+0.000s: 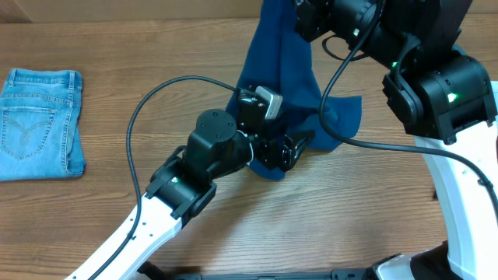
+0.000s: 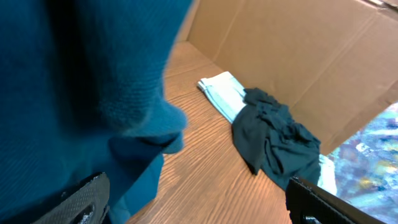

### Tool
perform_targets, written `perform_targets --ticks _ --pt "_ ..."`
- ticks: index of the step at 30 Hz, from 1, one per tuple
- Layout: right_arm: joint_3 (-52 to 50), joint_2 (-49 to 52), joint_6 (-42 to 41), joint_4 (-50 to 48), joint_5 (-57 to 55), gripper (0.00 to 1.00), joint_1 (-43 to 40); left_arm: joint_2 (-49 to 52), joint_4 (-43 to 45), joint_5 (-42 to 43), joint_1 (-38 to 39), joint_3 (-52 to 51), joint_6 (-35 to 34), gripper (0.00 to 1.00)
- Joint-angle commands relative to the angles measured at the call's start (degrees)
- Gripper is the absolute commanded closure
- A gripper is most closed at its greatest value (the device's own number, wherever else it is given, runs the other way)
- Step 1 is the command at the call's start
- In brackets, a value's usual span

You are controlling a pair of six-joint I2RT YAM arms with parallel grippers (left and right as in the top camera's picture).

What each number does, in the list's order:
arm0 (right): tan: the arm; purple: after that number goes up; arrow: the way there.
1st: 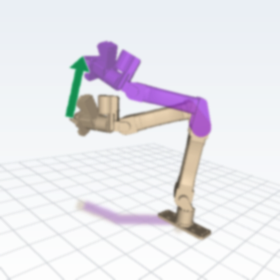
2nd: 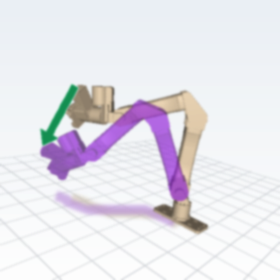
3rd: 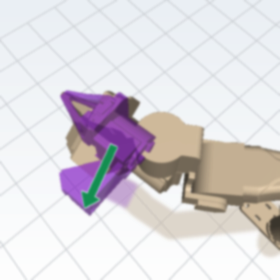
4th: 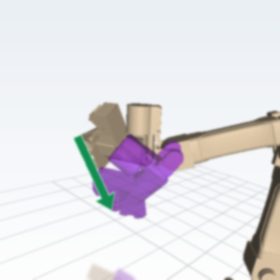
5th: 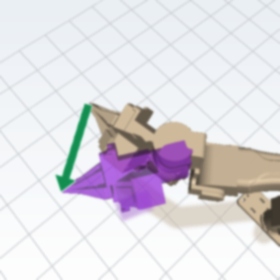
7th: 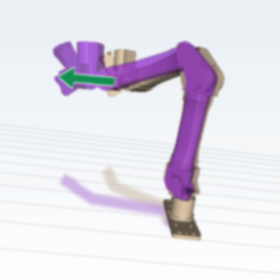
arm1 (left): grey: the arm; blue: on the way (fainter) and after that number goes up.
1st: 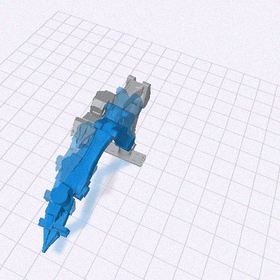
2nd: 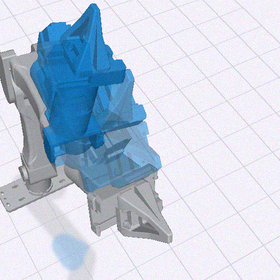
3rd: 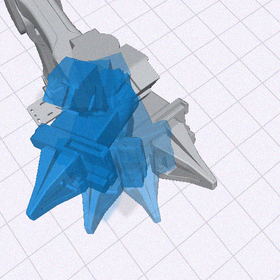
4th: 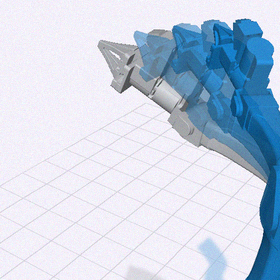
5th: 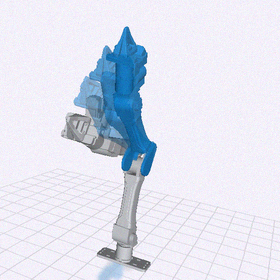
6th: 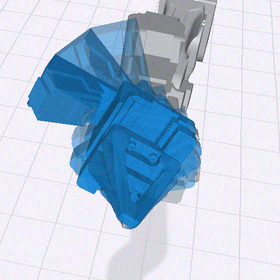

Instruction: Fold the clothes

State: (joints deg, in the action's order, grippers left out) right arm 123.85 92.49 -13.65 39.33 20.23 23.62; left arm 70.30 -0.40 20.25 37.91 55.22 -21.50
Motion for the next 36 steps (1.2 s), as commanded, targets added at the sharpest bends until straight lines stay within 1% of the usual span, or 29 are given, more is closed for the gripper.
perform_targets --ticks 1,5,6,7,8,10,11,12,14,16,17,18,19,20,21,22,23,26,29,30,32,34,36 --pt "1.2 -0.9 -4.6 -1.2 4.2 0.97 -0.2 2.3 2.1 -1.6 0.4 1.0 -0.9 0.06" --pt "1.2 -0.9 -4.7 -0.3 6.1 0.96 -0.2 2.8 7.6 -4.4 0.4 1.0 -0.8 0.08" --pt "1.2 -0.9 -4.6 0.4 6.2 0.96 -0.2 2.8 9.4 -4.4 0.4 1.0 -0.8 0.12" --pt "1.2 -0.9 -4.6 0.7 7.5 0.96 -0.2 2.8 10.4 -4.4 0.4 1.0 -0.8 0.20" --pt "1.2 -0.9 -4.7 0.6 8.5 0.96 -0.2 2.8 10.8 -5.4 0.4 1.0 -0.9 0.32" --pt "1.2 -0.9 -4.6 0.6 8.6 0.96 -0.1 2.8 11.4 -7.3 0.4 1.0 -0.9 0.71" --pt "1.2 -0.9 -4.6 0.6 8.6 0.96 -0.1 2.8 11.4 -7.8 0.4 1.0 -1.1 0.96" --pt "1.2 -0.9 -4.6 0.6 8.2 0.96 -0.1 2.8 11.3 -7.7 0.4 1.0 -1.7 0.96" --pt "1.2 -0.9 -2.8 0.6 2.9 0.96 -0.4 1.9 9.1 -7.4 0.4 1.0 -2.3 0.96" --pt "1.2 -0.9 -0.9 0.7 -6.4 0.96 -2.2 -1.9 2.0 -8.4 0.3 1.0 -2.3 0.96" --pt "1.2 -0.9 -0.9 0.9 -10.0 0.96 -4.0 -5.7 -2.7 -9.4 0.1 1.1 -0.7 0.96" --pt "1.2 -0.9 -0.9 1.4 -11.7 0.93 -5.5 -8.6 -6.3 -10.5 -0.4 1.6 0.5 0.96" --pt "1.2 -0.9 -0.9 2.6 -12.5 0.82 -8.1 -13.3 -12.6 -13.1 -1.7 3.0 2.3 0.96" --pt "1.2 -0.9 -0.9 4.0 -12.5 0.61 -10.1 -16.9 -17.7 -16.4 -3.6 4.7 3.5 0.96" --pt "1.2 -0.9 -0.9 6.3 -12.5 0.46 -13.0 -20.9 -23.3 -21.1 -7.0 7.2 5.1 0.96" --pt "1.2 -0.9 -0.9 9.5 -12.6 0.39 -16.4 -24.4 -27.5 -25.6 -11.4 9.9 7.6 0.96" --pt "1.1 -0.9 -0.9 11.7 -12.7 0.33 -18.5 -26.1 -29.2 -27.1 -15.0 11.7 8.9 0.96" --pt "1.1 -0.9 -0.8 19.6 -12.8 0.32 -24.3 -26.7 -31.9 -26.6 -25.0 13.9 11.3 0.96" --pt "1.0 0.1 4.5 28.8 -15.2 0.29 -28.9 -23.1 -31.6 -26.1 -31.8 13.9 13.5 0.96" --pt "1.0 1.2 6.5 32.4 -16.3 0.28 -29.8 -21.2 -30.7 -24.7 -33.2 13.9 15.0 0.96" --pt "0.4 4.1 7.3 39.7 -16.2 0.28 -30.1 -17.9 -29.4 -21.9 -34.2 13.9 15.8 0.96" --pt "0.2 9.4 7.8 49.3 -13.9 0.28 -30.0 -14.1 -28.9 -20.9 -34.2 13.9 15.8 0.96" --pt "0.2 13.4 8.1 54.2 -10.6 0.28 -30.0 -12.5 -28.9 -20.2 -34.2 13.9 15.7 0.96"
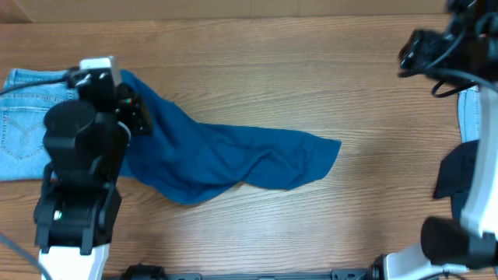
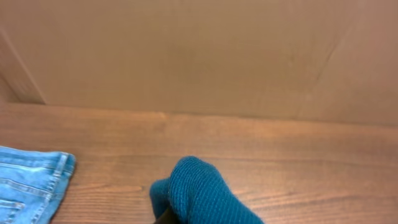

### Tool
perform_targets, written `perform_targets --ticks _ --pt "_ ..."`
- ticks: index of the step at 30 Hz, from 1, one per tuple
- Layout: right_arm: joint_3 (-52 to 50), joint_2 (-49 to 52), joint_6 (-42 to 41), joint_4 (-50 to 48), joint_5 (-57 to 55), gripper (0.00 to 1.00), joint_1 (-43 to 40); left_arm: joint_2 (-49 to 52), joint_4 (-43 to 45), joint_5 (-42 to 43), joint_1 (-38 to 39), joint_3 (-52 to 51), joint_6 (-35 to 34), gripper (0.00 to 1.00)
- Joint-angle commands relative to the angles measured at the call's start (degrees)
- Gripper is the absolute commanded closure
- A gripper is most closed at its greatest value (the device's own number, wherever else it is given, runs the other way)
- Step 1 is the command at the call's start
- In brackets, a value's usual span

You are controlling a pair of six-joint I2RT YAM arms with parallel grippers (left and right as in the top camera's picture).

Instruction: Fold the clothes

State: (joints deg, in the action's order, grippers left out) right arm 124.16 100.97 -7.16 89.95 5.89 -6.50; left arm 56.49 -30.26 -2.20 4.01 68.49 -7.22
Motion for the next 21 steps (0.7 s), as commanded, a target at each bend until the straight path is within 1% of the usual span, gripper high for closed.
perform_targets --ticks 1,2,4,5,8,11,13,14,16,19,21 --pt "-0.2 6.3 2.6 4.9 5.6 0.28 0.1 1.4 1.2 2.3 -0.3 0.7 1.5 0.96" --pt "-0.5 8.0 4.5 6.3 8.3 0.28 0.1 1.3 2.2 2.3 -0.3 0.9 1.5 0.96" --pt "-1.6 9.2 5.2 7.0 10.0 0.28 0.5 1.4 2.2 0.4 -0.4 3.5 1.5 0.96" --pt "-3.6 9.2 5.7 6.7 10.3 0.28 1.4 1.4 2.6 -0.9 -0.7 5.8 1.5 0.96" --pt "-6.6 9.2 6.7 4.9 10.5 0.28 4.5 2.1 6.3 -1.0 -1.1 14.6 1.9 0.96" --pt "-6.8 9.2 13.4 4.9 15.1 0.28 10.3 3.4 9.2 -0.8 -1.1 19.1 1.9 0.96" --pt "-6.8 9.2 16.3 5.1 15.2 0.28 14.6 4.3 9.7 -0.8 -1.1 19.8 2.2 0.96" --pt "-6.8 9.2 18.2 5.6 15.2 0.27 17.3 4.9 10.2 -0.8 -1.1 19.8 3.2 0.96" --pt "-6.8 9.2 19.4 4.7 14.7 0.28 20.9 6.3 12.4 -1.0 -1.1 19.8 5.8 0.96" --pt "-6.8 9.2 19.5 2.6 14.6 0.28 23.8 7.6 17.2 -1.6 -1.1 19.8 9.0 0.96" --pt "-7.0 9.2 21.4 2.4 14.8 0.27 25.2 7.9 20.2 -3.8 -1.1 19.8 9.0 0.96"
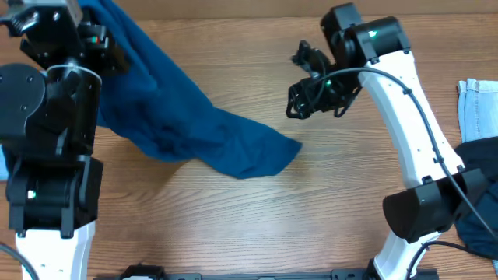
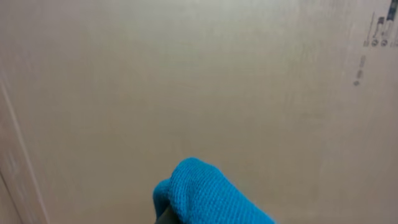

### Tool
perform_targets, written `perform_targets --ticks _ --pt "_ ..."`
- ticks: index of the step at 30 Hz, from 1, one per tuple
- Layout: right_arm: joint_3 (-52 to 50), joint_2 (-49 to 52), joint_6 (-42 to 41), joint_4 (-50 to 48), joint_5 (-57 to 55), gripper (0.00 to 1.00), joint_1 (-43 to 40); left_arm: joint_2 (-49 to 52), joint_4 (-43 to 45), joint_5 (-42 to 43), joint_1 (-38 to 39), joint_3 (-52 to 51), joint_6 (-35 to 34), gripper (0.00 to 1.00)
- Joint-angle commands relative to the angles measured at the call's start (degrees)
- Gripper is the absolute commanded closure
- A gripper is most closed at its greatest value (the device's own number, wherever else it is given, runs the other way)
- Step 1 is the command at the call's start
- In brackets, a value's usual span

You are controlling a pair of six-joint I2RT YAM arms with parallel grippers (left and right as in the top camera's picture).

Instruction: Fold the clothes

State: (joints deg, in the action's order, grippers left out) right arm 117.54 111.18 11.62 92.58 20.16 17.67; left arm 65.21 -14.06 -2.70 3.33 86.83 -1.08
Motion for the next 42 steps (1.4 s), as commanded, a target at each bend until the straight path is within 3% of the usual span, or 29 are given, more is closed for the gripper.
perform_targets --ticks 1,6,11,16,22,28,42 --pt "-1.2 -1.0 2.8 -0.2 0.5 0.26 1.6 -0.8 5.4 -4.0 -0.4 1.6 2.9 0.96" --pt "-14.8 -1.0 1.4 -8.7 0.5 0.27 5.5 -0.5 3.3 -3.7 -0.4 2.7 2.2 0.96" --pt "-27.7 -0.9 -0.7 -21.0 0.1 0.39 6.2 0.0 0.4 -3.7 -0.4 2.7 2.2 0.96" --pt "-35.8 -0.9 -7.3 -29.8 -2.2 0.43 6.2 0.0 -2.2 -3.6 -0.4 2.7 2.2 0.96" --pt "-37.7 -0.8 -13.9 -34.4 -2.1 0.44 6.2 0.0 -4.4 -3.4 -0.4 2.6 2.2 0.96" --pt "-37.7 -0.7 -34.0 -36.4 -3.6 0.44 6.2 0.0 -5.0 -3.2 -0.4 2.6 2.2 0.96" --pt "-37.7 4.8 -37.4 -39.7 -3.8 0.44 6.2 0.0 -5.4 -3.2 -0.4 2.6 2.2 0.96"
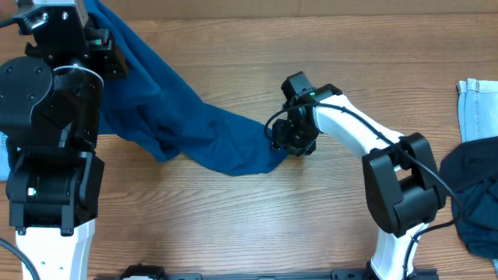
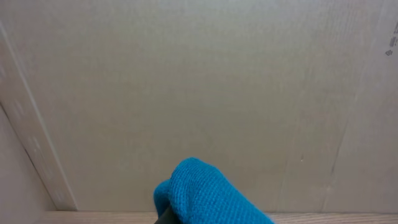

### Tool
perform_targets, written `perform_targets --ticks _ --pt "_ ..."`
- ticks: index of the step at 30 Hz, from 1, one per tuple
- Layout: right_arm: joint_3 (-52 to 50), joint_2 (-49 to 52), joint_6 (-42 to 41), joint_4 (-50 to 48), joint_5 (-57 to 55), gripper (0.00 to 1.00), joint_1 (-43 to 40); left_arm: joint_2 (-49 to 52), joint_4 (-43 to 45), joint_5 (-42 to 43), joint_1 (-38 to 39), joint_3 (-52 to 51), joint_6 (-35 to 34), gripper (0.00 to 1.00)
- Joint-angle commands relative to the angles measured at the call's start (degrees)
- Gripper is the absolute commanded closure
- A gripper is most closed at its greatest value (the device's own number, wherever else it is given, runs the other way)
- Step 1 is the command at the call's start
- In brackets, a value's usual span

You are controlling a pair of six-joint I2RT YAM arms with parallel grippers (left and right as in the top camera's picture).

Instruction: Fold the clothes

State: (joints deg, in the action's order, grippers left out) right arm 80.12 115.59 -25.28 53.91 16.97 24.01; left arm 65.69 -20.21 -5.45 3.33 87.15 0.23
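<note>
A blue knit garment (image 1: 194, 124) hangs from the far left corner and trails across the wooden table (image 1: 233, 225) to its middle. My left gripper (image 1: 105, 43) holds it raised at the far left. The left wrist view shows the bunched blue fabric (image 2: 202, 193) pinched over a dark finger, with a cardboard wall behind. My right gripper (image 1: 289, 138) is down at the garment's right end, touching its edge. Whether its fingers have closed on the cloth does not show.
A sliver of folded light jeans (image 1: 5, 159) peeks out under my left arm. At the right edge lie a pale denim piece (image 1: 476, 109) and a crumpled dark garment (image 1: 476, 206). A cardboard wall (image 2: 199, 81) stands behind the table.
My right gripper was above bare table to the right of the garment; now it sits low at the garment's right end. The left gripper still holds the raised corner, tilted slightly down.
First my right gripper held the garment up at the back centre, with the left gripper open by its lower edge. Then the left held one end near the folded jeans, the cloth stretched over the table. Later the left raised that end, and the right reached the other end.
</note>
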Motion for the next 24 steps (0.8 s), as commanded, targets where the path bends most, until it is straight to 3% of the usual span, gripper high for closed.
perform_targets --ticks 1,4,12,21,24 --pt "-0.3 0.4 -0.5 -1.4 -0.3 0.44 -0.1 -0.5 0.7 -0.5 -0.4 2.3 0.9 0.96" --pt "-0.3 0.4 -0.5 -1.9 -0.4 0.44 -0.1 -0.5 0.7 -0.5 -0.4 2.3 0.9 0.96" --pt "-0.3 0.4 -2.7 -3.2 -0.2 0.60 0.0 -0.5 0.5 -0.5 -0.4 2.3 0.9 0.96" --pt "-0.3 0.5 -3.3 -5.0 2.4 0.61 0.1 -0.5 0.2 -0.5 -0.4 2.3 0.9 0.96" --pt "-0.3 0.5 -4.2 -5.8 2.4 0.78 0.2 -0.5 -0.5 -0.5 -0.4 2.3 0.9 0.96"
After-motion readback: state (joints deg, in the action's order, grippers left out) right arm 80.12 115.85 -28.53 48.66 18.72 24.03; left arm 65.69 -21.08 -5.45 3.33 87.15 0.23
